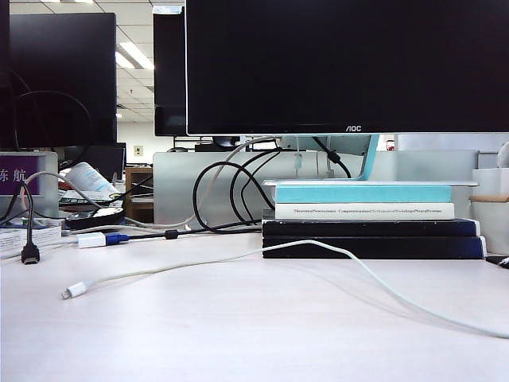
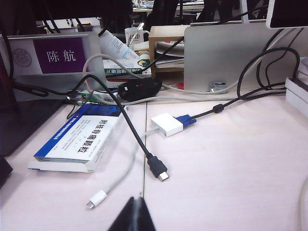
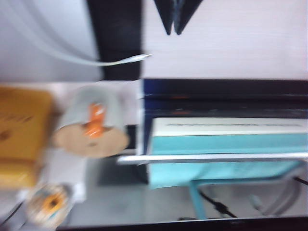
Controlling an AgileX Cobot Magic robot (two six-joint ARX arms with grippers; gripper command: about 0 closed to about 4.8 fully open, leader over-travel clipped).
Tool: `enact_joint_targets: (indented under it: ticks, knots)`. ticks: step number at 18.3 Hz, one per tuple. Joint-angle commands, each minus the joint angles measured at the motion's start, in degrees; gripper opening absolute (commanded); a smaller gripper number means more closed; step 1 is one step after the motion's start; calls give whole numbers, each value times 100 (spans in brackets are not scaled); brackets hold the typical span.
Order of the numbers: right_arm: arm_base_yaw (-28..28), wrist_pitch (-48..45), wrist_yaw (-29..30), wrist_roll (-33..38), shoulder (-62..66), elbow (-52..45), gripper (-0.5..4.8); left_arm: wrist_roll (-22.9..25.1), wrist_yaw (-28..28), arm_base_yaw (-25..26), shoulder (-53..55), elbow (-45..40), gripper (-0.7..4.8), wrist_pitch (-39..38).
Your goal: Unfold the white charging cable into a straight cable.
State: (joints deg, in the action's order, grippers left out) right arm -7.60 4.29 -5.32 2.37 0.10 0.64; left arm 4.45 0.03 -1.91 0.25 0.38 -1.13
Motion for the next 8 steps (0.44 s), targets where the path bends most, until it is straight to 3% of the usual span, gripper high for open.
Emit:
enact_joint_targets:
  ticks: [1,8]
  knots:
    - [2,-133,-111,-267,-4,-31,0,0,20,0,-17,4,-5,35]
    - [2,-111,-103,-267,-4,-31,0,0,20,2,-17,4,-5,35]
